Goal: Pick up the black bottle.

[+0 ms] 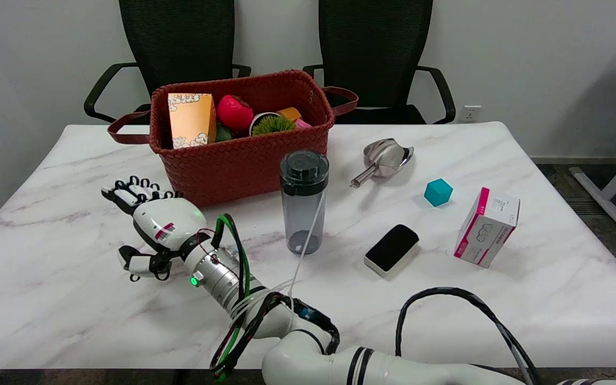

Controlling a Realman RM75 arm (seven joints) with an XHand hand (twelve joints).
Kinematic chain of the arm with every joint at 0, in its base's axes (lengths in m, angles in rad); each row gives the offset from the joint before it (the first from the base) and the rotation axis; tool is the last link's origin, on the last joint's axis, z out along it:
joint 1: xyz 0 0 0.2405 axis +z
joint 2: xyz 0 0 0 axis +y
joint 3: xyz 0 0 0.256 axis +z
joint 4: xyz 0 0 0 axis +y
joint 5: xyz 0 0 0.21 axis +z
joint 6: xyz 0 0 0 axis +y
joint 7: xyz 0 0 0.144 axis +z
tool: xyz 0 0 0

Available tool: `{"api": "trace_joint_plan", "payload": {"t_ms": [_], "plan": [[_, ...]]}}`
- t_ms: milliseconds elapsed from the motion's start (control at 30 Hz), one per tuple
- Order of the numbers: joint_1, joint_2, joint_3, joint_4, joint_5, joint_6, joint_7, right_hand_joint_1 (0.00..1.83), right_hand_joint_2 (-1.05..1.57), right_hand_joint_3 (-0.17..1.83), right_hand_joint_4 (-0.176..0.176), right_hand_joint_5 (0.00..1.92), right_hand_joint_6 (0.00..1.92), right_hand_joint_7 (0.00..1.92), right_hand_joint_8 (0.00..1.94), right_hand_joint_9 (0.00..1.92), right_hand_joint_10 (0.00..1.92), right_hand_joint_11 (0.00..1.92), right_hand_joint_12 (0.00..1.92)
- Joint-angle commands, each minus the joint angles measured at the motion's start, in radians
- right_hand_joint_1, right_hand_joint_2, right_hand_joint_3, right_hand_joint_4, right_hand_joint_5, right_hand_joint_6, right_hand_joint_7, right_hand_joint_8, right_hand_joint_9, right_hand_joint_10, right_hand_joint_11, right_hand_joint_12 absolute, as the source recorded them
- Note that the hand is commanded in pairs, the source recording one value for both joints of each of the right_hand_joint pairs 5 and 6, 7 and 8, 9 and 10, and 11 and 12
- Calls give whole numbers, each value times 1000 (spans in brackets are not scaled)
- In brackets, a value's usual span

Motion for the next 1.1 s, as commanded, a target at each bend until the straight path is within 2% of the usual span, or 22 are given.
{"api": "trace_joint_plan", "payload": {"t_ms": [33,633,1100], "plan": [[9,-24,-4,-19,-2,10,27,1044,964,535,0,178,178,96,96,174,174,350,350],[-15,-17,-2,23,-2,-23,38,1038,963,527,0,170,170,100,100,175,175,348,348],[-137,17,78,132,5,64,24,1049,947,501,0,123,123,94,94,186,186,375,375]]}}
